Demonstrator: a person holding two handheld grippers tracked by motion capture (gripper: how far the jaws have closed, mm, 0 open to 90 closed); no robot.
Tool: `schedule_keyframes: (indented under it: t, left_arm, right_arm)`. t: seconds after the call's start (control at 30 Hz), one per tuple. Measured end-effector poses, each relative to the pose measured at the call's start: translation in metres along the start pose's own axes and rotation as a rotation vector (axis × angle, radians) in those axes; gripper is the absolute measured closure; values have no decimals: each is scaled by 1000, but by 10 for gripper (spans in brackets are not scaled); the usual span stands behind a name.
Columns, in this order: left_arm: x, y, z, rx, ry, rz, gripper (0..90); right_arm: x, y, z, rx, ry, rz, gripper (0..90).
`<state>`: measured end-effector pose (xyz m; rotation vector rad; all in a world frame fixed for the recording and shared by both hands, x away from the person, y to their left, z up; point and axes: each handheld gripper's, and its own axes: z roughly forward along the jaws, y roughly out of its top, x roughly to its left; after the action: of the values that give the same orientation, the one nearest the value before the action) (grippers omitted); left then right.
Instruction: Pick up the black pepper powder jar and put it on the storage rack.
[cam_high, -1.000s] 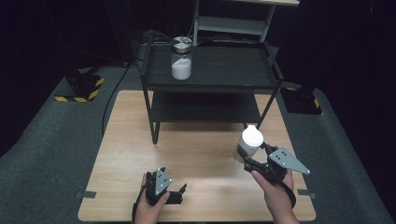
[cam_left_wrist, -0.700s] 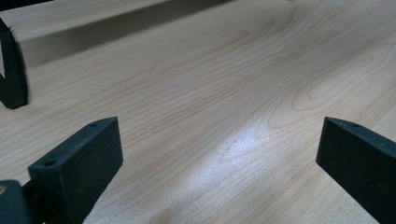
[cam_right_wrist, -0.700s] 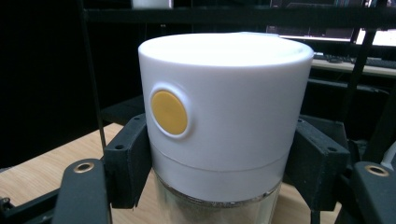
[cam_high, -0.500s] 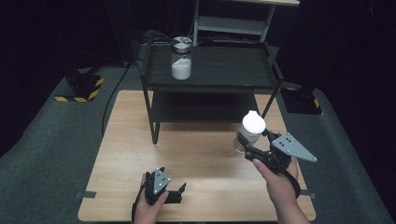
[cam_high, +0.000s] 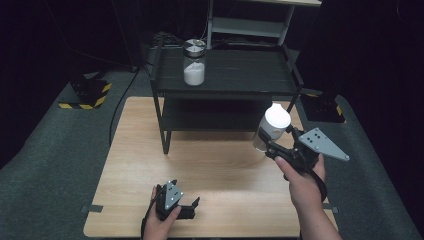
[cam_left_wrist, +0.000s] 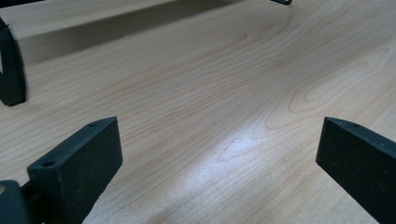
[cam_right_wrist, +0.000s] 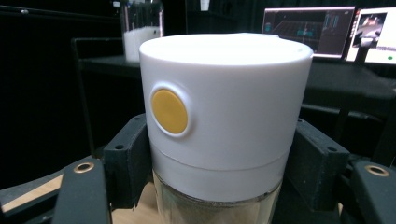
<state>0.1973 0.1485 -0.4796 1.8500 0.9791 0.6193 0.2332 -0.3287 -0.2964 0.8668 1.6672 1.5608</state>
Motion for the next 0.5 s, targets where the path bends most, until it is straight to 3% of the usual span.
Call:
schedule_keyframes:
  t: [0.13, 0.5]
  left_arm:
    - [0, 0, 0, -2, 2, -4, 6]
    - [0, 0, 0, -1, 1, -7, 6]
  right_arm:
    - [-2, 9, 4, -13, -6, 22, 309]
    - [-4, 27, 16, -32, -19, 15, 308]
